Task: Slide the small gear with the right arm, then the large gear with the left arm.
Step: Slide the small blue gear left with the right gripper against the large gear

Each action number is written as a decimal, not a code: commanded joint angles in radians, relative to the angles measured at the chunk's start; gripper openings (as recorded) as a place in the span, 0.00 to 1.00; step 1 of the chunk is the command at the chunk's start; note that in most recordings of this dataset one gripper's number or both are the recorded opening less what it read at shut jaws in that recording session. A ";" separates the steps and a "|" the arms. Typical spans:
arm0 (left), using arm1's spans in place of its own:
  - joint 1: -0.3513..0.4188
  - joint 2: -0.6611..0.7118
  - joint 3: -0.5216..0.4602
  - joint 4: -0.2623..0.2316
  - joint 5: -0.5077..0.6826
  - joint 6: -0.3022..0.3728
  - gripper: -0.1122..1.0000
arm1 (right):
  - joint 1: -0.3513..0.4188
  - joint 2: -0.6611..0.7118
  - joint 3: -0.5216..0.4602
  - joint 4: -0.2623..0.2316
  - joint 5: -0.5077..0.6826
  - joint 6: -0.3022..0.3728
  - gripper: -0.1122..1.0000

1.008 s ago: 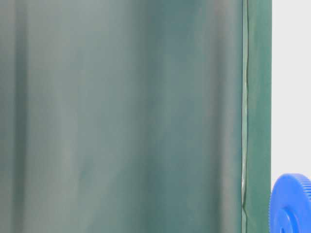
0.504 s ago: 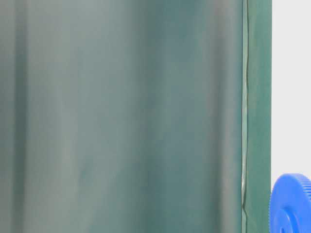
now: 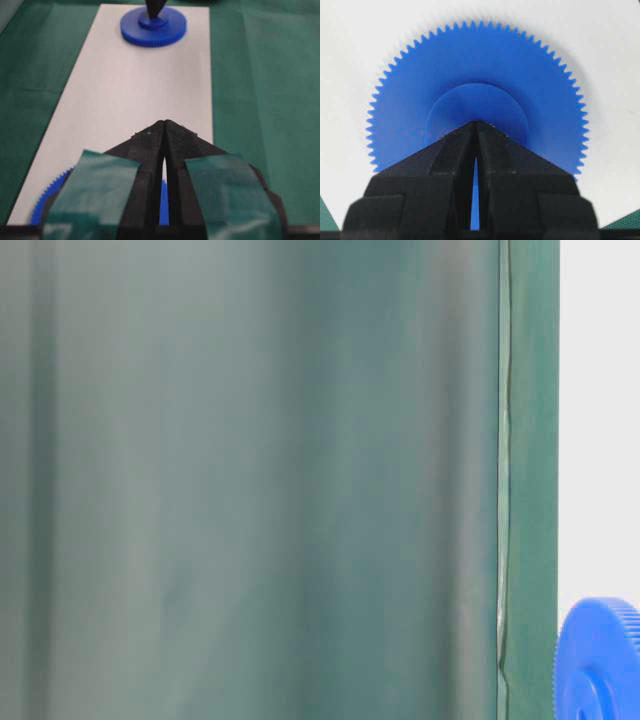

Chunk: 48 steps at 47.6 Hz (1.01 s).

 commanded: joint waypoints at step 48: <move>0.003 0.009 -0.011 -0.002 0.025 0.002 0.10 | 0.110 0.571 -0.495 -0.080 -0.121 -0.011 0.55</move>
